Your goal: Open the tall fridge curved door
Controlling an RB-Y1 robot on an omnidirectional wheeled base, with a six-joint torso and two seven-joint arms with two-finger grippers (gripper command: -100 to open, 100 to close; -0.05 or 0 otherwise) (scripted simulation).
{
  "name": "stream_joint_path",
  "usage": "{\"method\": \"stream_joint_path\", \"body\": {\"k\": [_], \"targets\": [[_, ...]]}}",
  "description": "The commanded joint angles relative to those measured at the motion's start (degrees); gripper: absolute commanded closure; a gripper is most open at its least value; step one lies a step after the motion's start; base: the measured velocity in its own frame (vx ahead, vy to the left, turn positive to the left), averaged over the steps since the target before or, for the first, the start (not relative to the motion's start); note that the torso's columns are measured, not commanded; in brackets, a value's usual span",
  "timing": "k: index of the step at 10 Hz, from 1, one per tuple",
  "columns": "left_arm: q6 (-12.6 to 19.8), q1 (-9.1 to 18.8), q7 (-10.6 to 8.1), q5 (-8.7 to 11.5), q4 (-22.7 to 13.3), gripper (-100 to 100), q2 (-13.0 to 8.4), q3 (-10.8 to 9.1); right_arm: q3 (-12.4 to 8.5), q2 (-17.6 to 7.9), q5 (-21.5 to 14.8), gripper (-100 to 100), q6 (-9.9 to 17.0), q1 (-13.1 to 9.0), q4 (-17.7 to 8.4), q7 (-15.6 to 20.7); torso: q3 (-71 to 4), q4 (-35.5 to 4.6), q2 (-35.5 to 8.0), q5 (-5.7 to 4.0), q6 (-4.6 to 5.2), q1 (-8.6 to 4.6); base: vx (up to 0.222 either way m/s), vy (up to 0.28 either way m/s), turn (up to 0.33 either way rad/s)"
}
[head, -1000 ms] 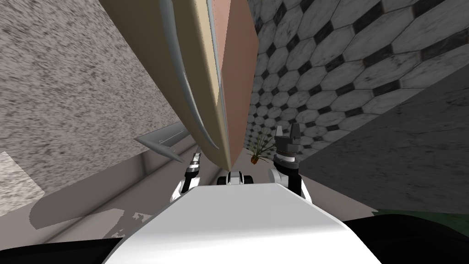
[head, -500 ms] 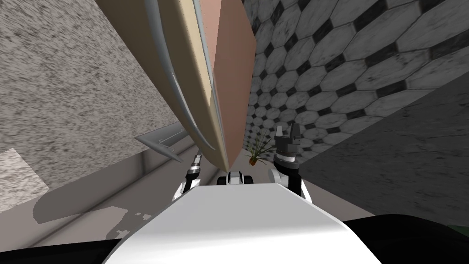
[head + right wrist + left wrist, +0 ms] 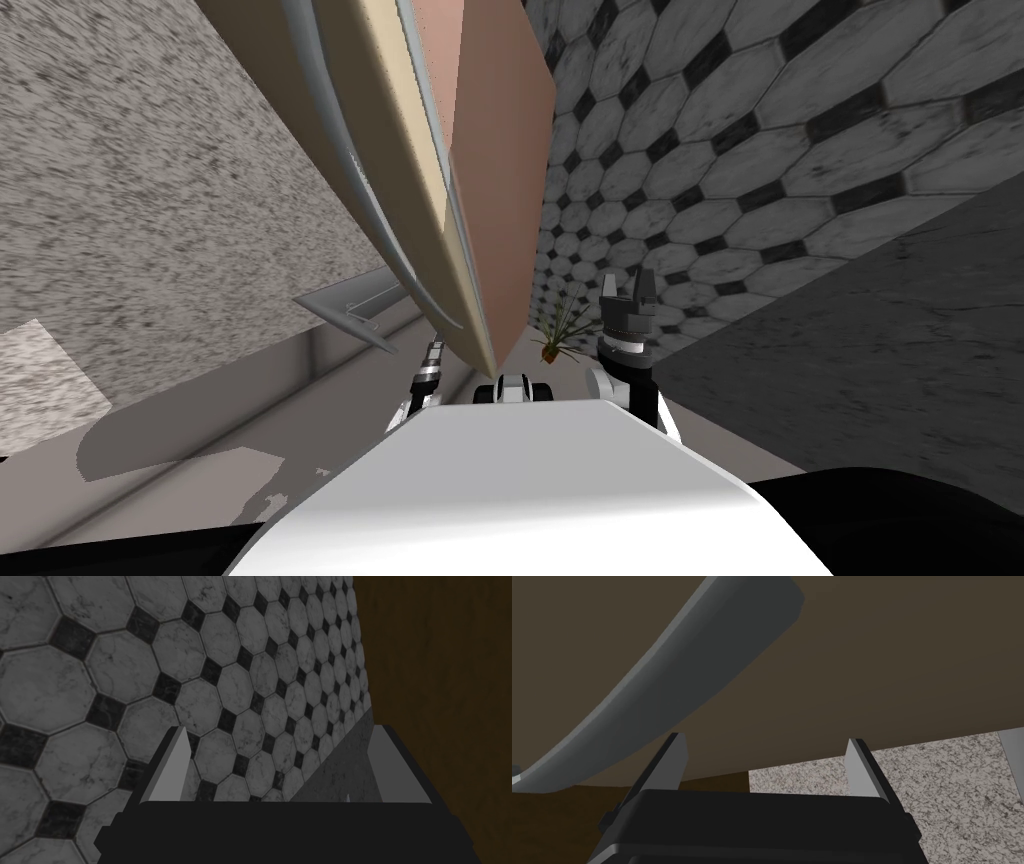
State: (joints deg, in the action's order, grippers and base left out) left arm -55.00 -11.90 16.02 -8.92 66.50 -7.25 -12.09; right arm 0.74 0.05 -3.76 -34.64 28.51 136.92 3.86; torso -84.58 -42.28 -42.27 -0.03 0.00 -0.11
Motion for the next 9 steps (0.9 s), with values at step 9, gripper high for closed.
{"method": "stream_joint_path", "body": {"k": [9], "targets": [[1.8,3.8,2.21,-0.5,-4.3,-100,8.3,-1.06,0.0,0.0,0.0,0,0.0,0.0,0.0,0.0,0.0,0.0,0.0,0.03,0.01,0.11,0.013,-0.044,0.018]]}}
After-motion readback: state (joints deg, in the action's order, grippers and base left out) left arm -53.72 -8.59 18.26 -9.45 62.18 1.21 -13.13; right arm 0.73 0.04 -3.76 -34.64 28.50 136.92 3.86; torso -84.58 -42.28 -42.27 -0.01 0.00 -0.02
